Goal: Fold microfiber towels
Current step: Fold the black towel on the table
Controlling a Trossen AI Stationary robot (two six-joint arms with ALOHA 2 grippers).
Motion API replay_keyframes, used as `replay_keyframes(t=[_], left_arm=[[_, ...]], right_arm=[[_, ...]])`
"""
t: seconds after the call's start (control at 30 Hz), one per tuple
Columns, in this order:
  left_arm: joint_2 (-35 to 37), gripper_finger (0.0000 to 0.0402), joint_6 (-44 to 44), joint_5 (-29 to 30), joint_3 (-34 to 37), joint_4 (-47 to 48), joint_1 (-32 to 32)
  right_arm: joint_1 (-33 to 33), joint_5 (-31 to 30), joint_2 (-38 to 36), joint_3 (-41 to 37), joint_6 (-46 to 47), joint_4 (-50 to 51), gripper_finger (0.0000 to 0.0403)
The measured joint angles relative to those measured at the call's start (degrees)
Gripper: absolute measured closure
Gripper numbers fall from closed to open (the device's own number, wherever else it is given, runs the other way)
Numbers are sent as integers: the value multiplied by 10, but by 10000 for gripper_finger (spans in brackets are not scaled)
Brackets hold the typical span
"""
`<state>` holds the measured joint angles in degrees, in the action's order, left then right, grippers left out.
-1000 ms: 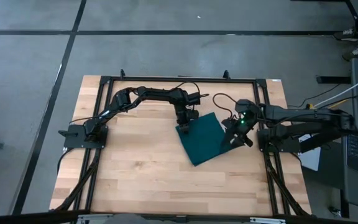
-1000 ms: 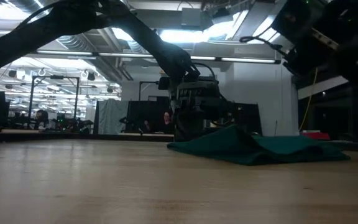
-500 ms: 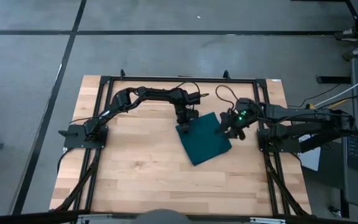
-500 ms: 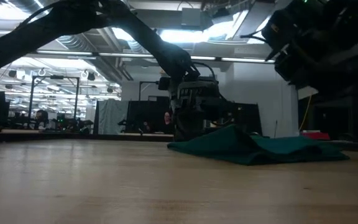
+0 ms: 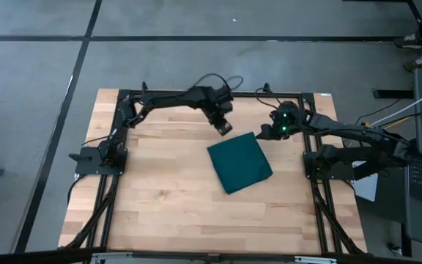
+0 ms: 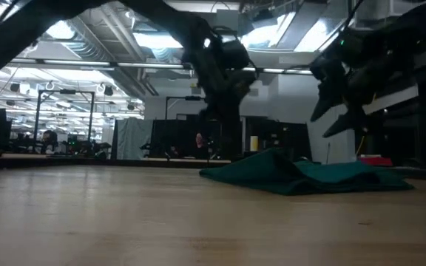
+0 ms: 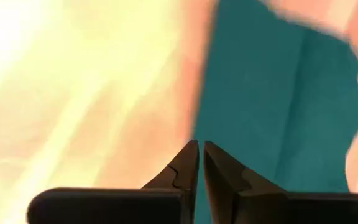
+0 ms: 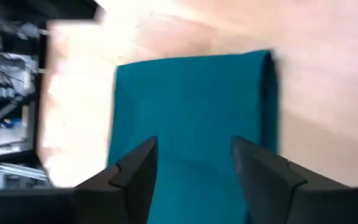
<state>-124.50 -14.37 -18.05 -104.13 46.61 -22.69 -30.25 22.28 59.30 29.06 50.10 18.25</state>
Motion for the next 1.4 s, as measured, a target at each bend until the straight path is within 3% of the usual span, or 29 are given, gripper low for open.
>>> replay_keyframes(t=[0.13, 0.27, 0.47, 0.63, 0.8, 0.93, 1.13, 1.4], left_arm=[[14, 382, -46, 44, -1, 16, -21], [10, 382, -74, 22, 18, 35, -42], [7, 382, -90, -40, 120, 14, -48], [8, 382, -89, -57, 151, 6, -45], [8, 382, -116, -90, 150, -81, -39], [8, 382, -140, -145, 150, -128, -29], [9, 382, -131, -200, 152, -105, -20], [9, 382, -104, -165, 200, -74, -18]], right_arm=[[-70, 41, 39, 0, -92, -8, 205], [-135, 80, 76, 9, -162, -35, 212], [-196, 140, 152, 77, -262, -33, 207], [-210, 161, 238, 148, -336, 28, 191], [-210, 166, 296, 204, -393, 83, 180], [-214, 178, 315, 226, -422, 106, 175], [-224, 178, 327, 230, -462, 137, 178], [-223, 185, 328, 230, -478, 149, 187]])
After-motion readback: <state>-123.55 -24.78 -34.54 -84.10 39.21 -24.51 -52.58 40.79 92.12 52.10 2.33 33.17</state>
